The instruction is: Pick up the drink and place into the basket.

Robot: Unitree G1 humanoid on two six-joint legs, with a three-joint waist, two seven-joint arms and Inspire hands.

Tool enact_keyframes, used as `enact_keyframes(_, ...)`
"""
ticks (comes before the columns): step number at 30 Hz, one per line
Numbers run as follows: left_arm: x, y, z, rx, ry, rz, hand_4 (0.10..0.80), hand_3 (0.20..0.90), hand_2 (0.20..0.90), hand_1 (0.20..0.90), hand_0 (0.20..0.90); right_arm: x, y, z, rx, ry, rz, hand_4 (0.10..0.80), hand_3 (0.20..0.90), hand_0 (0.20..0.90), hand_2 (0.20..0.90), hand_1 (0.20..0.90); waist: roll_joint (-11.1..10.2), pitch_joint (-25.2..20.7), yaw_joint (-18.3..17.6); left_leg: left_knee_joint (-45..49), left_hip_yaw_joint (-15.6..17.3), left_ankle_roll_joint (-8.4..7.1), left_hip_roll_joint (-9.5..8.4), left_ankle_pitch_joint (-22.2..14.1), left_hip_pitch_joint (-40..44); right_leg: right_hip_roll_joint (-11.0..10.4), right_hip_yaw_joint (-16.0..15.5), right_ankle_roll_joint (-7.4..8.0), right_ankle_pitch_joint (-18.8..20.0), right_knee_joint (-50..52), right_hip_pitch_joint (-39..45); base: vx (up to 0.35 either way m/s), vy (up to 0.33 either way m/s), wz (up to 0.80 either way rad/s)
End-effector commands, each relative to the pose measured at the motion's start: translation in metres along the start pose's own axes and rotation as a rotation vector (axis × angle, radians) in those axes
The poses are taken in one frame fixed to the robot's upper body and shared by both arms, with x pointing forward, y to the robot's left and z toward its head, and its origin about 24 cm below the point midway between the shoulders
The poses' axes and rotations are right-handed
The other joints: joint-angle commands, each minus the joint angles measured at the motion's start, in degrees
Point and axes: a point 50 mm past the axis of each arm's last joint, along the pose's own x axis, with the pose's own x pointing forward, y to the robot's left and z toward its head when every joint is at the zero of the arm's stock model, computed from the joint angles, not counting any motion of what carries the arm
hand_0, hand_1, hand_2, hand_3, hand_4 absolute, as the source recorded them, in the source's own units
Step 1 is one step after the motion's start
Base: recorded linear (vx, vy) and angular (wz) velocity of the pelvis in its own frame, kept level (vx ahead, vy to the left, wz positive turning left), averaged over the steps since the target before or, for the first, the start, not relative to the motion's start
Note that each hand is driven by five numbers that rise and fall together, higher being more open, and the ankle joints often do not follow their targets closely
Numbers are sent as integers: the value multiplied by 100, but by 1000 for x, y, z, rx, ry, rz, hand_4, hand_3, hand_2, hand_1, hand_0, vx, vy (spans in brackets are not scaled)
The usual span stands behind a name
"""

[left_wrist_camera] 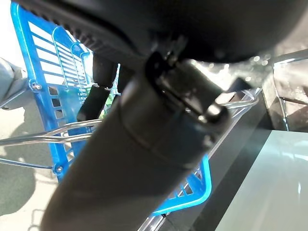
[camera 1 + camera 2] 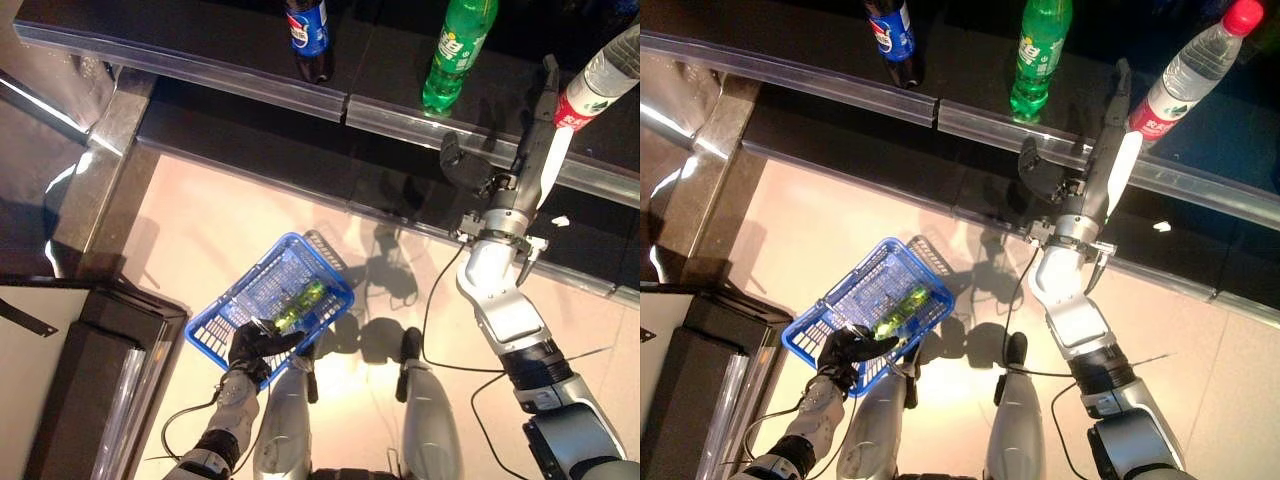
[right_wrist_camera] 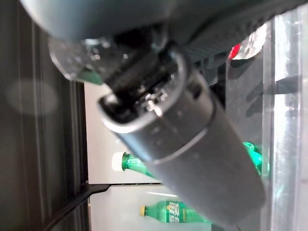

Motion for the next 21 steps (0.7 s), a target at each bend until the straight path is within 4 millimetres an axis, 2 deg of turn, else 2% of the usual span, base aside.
enact_keyframes(1, -25, 9, -42, 16, 109, 20, 100, 200, 300, 300, 300, 31, -6, 75, 172, -295, -110, 800, 900, 900, 900, 900, -2, -21, 8, 356, -341, 69, -70, 206, -401, -32, -7, -338, -60, 150, -10, 0, 0, 0)
enact_keyframes(9, -20, 1, -33, 43, 95, -4, 100, 200, 300, 300, 300, 51, 0, 92, 233, -264, -117, 800, 900, 900, 900, 900, 9, -21, 147, 399, -393, 97, -131, 191, -652, -33, -50, -343, -13, 148, -233, 12, -14, 1)
enact_keyframes(21, -15, -1, -24, 55, 75, -19, 100, 200, 300, 300, 300, 80, -2, 102, 280, -190, -194, 800, 900, 900, 900, 900, 76, -21, 311, 367, -468, 156, -244, 169, -940, -51, -57, -320, 42, 172, -558, 41, -10, 3)
